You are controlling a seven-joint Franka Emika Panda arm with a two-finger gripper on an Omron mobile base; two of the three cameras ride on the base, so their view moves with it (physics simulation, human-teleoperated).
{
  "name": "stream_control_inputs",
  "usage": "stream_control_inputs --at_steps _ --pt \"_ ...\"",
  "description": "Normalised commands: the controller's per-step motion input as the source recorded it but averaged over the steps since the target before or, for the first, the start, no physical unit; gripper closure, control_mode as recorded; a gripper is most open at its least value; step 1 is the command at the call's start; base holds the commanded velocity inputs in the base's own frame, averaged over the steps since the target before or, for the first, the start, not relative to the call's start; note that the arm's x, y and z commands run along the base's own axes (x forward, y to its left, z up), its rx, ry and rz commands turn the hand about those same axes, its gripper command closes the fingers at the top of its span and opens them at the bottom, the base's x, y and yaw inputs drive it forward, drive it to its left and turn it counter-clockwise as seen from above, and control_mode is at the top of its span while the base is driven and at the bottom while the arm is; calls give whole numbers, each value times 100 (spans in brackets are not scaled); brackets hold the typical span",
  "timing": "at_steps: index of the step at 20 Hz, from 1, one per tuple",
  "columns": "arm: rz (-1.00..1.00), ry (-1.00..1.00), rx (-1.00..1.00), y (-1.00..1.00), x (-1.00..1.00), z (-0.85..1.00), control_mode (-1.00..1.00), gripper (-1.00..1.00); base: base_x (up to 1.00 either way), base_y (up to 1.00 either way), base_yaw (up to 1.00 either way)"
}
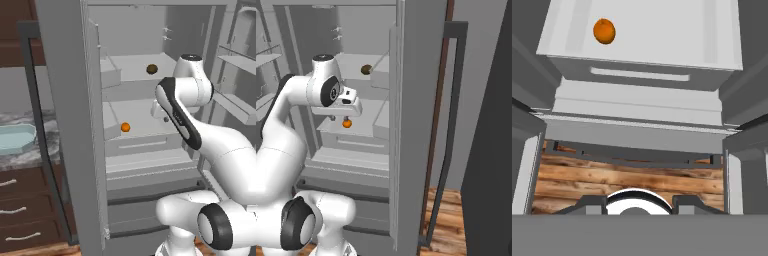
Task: Pick the kiwi and tangerine from the fridge and place them inside the tupperware on the counter.
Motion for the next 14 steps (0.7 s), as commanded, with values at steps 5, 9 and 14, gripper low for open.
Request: stream_control_inputs --at_steps 5,9,14 --pt "0 0 0 0 0 0 100 -100 28 8 -20" --pt "0 0 0 0 0 0 100 -100 57 16 -33" --pt "0 0 0 0 0 0 100 -100 56 0 -1"
